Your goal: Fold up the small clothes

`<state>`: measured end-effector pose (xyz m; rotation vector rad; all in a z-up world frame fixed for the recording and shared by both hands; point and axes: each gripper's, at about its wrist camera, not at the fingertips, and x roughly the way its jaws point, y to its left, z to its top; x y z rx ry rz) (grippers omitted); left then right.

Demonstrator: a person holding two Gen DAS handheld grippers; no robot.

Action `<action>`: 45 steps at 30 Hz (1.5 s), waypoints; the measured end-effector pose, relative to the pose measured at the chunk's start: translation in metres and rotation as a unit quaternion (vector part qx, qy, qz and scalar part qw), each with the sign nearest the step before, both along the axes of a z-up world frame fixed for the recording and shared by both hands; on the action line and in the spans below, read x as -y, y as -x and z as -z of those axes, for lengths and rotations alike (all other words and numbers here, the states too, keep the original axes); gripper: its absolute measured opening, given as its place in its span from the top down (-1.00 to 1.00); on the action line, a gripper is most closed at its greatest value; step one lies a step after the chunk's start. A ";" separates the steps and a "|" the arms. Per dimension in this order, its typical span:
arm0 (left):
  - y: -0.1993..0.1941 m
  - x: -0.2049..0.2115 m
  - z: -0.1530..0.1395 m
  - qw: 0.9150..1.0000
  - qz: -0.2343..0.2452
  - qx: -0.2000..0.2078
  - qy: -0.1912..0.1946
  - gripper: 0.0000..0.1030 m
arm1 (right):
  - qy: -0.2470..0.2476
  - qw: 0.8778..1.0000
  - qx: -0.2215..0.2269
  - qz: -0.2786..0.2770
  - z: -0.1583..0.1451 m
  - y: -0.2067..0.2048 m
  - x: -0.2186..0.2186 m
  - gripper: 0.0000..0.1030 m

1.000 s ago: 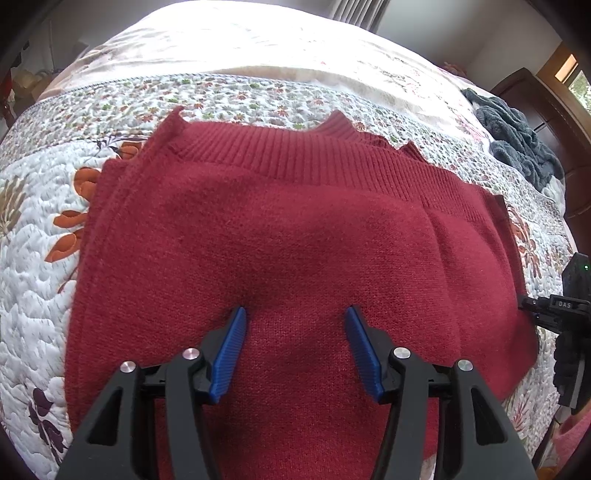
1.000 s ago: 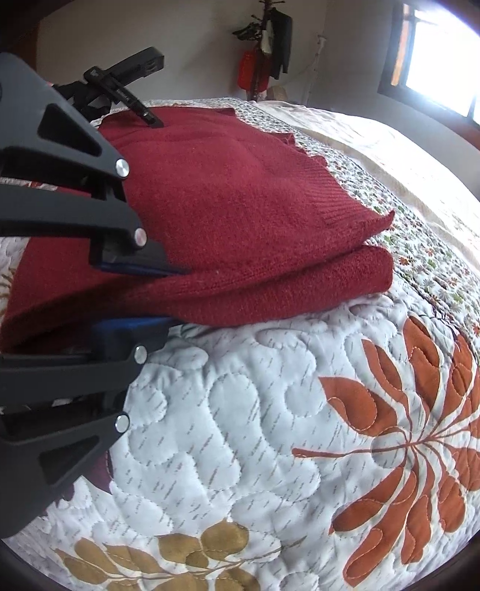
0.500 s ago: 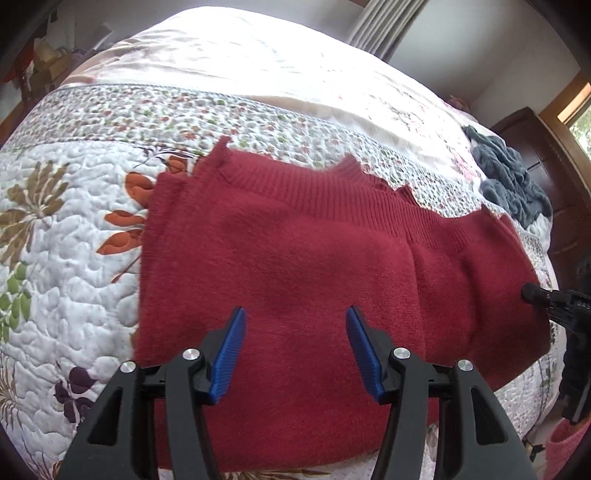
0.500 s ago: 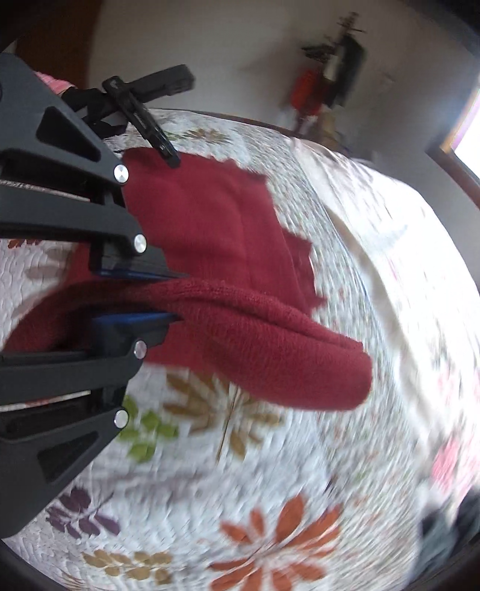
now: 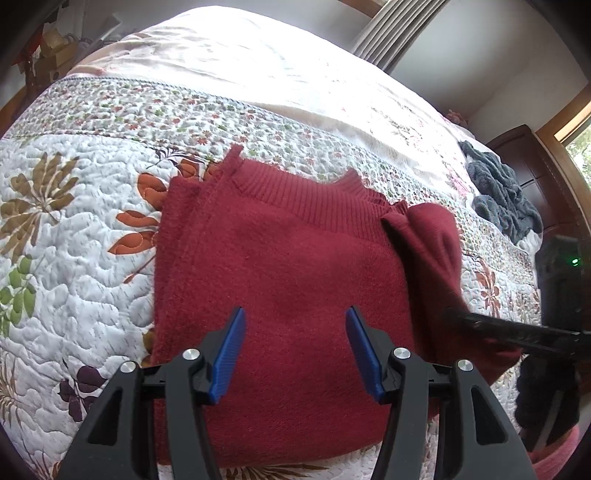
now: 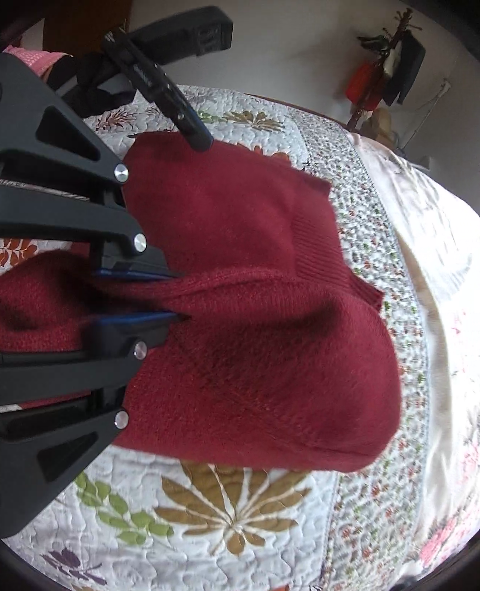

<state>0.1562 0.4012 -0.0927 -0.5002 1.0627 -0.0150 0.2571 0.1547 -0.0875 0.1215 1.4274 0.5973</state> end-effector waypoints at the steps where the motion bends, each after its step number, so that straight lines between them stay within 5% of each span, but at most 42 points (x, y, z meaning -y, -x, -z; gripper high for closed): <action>1: -0.001 0.000 0.000 1.000 0.000 0.000 0.004 -0.10 | -0.001 1.000 -0.003 0.001 0.003 0.000 -0.002 0.68; 8: -0.007 0.008 -0.002 0.999 0.002 0.001 0.042 -0.10 | -0.063 0.995 -0.072 0.001 0.006 0.001 0.000 0.50; 13: -0.019 0.029 -0.001 0.996 0.019 -0.003 0.091 -0.11 | -0.088 0.995 -0.034 0.013 -0.031 0.002 0.029 0.50; 17: -0.033 0.048 0.005 0.993 0.032 -0.010 0.112 -0.12 | -0.059 0.997 -0.002 0.039 -0.040 0.002 0.071 0.50; 25: -0.061 0.078 0.032 0.984 0.041 -0.039 0.171 -0.13 | -0.053 0.994 -0.032 0.091 0.011 0.022 0.142 0.50; 37: -0.097 0.114 0.046 0.982 0.063 -0.052 0.169 -0.10 | -0.076 0.988 -0.063 0.120 0.049 0.033 0.171 0.50; 39: -0.101 0.120 0.046 0.984 0.065 -0.052 0.161 0.04 | -0.080 0.987 -0.063 0.121 0.049 0.034 0.175 0.50; 42: -0.101 0.125 0.044 0.985 0.061 -0.049 0.153 0.56 | -0.080 0.988 -0.061 0.118 0.048 0.036 0.177 0.50; 45: -0.097 0.127 0.036 0.987 0.055 -0.032 0.145 0.70 | -0.080 0.988 -0.060 0.117 0.045 0.037 0.171 0.50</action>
